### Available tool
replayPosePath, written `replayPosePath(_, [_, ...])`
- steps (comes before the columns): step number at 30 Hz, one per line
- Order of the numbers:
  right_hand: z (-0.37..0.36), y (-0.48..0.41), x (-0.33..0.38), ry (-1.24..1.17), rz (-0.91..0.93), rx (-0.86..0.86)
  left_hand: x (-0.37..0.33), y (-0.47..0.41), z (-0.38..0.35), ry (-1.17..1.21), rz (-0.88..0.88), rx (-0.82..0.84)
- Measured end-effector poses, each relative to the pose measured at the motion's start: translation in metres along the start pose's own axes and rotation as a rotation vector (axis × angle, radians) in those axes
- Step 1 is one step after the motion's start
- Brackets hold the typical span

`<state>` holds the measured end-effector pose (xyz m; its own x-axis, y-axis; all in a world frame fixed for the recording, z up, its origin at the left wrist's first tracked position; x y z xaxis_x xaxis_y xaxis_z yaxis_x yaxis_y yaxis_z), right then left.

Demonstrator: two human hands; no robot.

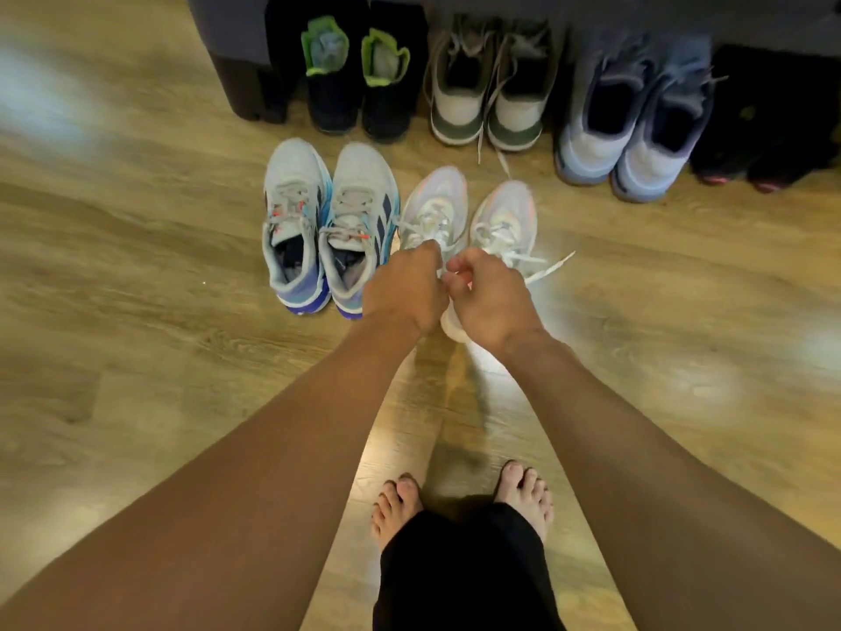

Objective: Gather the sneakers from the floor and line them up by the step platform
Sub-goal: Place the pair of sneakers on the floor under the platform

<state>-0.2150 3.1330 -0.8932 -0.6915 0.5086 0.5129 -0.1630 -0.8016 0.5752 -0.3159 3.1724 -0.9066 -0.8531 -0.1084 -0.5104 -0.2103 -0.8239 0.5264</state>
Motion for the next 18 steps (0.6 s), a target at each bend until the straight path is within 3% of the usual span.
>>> replayPosePath(5, [0.111,0.057,0.061,-0.225,0.078,-0.119,-0.078,0.053,0.106,0.242,-0.124,-0.158])
replayPosePath(12, [0.357,0.191,0.176,-0.056,0.281,-0.41,-0.26,0.163,0.318,0.272,-0.416,-0.343])
replayPosePath(18, [0.53,0.371,0.253,0.092,0.368,-0.653,-0.435,0.307,0.453,0.281,-0.758,-0.372])
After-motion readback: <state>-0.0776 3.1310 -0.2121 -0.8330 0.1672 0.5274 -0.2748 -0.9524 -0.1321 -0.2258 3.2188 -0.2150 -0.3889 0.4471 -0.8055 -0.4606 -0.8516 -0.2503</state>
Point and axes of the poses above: each hand's wrist, its own y-axis away from the middle knuckle, its own z-axis out of the back of the hand, x = y × z, the point moved 3 cm from there along -y, towards the middle knuckle, and after that the axes turned 14 degrees about y, right-handed, at the moved point
